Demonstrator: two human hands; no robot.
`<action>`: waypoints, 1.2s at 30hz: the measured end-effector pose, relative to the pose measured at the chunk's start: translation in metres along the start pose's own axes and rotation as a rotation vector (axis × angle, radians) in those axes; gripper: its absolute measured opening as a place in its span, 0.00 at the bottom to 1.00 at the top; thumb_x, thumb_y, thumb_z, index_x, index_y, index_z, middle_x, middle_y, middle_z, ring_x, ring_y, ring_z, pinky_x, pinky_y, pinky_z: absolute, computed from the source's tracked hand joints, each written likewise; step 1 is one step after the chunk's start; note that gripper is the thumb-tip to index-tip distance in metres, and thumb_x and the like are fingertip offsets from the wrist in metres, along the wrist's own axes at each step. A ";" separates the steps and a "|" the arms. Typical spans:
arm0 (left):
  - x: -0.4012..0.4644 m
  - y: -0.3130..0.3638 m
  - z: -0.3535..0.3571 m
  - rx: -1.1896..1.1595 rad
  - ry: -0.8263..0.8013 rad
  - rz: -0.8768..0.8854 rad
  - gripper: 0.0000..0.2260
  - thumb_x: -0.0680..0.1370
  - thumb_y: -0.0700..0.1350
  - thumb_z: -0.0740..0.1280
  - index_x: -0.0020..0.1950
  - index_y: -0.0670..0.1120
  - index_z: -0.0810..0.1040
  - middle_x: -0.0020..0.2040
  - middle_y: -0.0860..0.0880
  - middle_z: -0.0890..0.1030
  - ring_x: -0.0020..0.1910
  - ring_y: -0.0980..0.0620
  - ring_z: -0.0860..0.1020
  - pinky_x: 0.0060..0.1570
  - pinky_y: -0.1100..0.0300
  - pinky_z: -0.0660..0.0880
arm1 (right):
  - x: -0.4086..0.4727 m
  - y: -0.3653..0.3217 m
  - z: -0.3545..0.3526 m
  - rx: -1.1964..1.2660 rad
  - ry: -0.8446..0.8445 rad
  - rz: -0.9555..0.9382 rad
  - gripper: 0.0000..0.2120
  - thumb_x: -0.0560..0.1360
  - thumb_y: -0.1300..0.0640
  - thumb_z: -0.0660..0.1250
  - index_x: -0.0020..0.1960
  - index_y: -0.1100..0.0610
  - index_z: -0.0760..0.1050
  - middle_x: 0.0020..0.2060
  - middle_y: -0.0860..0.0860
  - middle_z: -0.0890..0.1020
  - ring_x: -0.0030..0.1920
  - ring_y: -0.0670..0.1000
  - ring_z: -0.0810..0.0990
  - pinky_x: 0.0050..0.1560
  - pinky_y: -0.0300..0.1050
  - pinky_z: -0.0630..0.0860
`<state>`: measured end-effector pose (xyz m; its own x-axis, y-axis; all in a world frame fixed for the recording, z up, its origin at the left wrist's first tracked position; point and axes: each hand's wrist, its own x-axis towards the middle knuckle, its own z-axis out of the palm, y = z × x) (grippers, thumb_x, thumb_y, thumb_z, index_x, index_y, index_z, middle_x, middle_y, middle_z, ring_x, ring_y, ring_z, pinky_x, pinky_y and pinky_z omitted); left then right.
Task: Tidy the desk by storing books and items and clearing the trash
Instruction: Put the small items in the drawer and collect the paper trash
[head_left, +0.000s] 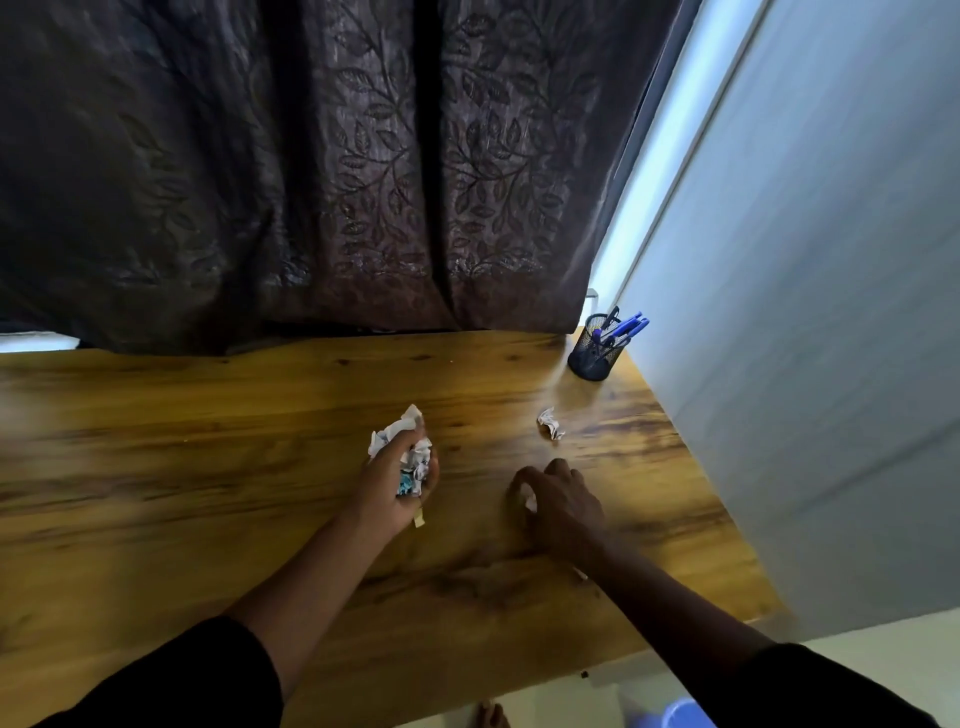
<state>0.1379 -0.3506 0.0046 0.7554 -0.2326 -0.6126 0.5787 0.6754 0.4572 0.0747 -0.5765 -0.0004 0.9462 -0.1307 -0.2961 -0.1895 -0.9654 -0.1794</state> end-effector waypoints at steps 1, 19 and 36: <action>-0.003 -0.001 0.003 -0.004 0.004 0.002 0.10 0.75 0.41 0.75 0.55 0.46 0.79 0.45 0.46 0.82 0.42 0.51 0.81 0.34 0.60 0.81 | 0.002 0.003 0.000 0.056 0.023 -0.008 0.20 0.77 0.57 0.68 0.66 0.43 0.74 0.61 0.53 0.72 0.62 0.58 0.75 0.55 0.53 0.78; -0.026 -0.046 0.056 0.134 -0.067 0.071 0.03 0.83 0.42 0.64 0.52 0.45 0.78 0.40 0.51 0.85 0.37 0.57 0.85 0.35 0.62 0.79 | 0.035 -0.079 -0.040 0.824 0.446 -0.354 0.12 0.81 0.44 0.64 0.61 0.48 0.76 0.57 0.45 0.79 0.56 0.43 0.75 0.55 0.42 0.73; -0.029 -0.024 0.041 0.137 -0.047 0.090 0.23 0.78 0.62 0.69 0.66 0.48 0.80 0.61 0.42 0.84 0.61 0.43 0.82 0.67 0.44 0.75 | 0.040 -0.094 -0.013 0.200 0.397 -0.343 0.34 0.80 0.35 0.35 0.79 0.46 0.61 0.68 0.52 0.76 0.65 0.57 0.75 0.59 0.56 0.73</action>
<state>0.1147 -0.3891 0.0380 0.8178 -0.2105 -0.5356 0.5420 0.5942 0.5942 0.1343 -0.4937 0.0172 0.9812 0.0712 0.1797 0.1374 -0.9107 -0.3895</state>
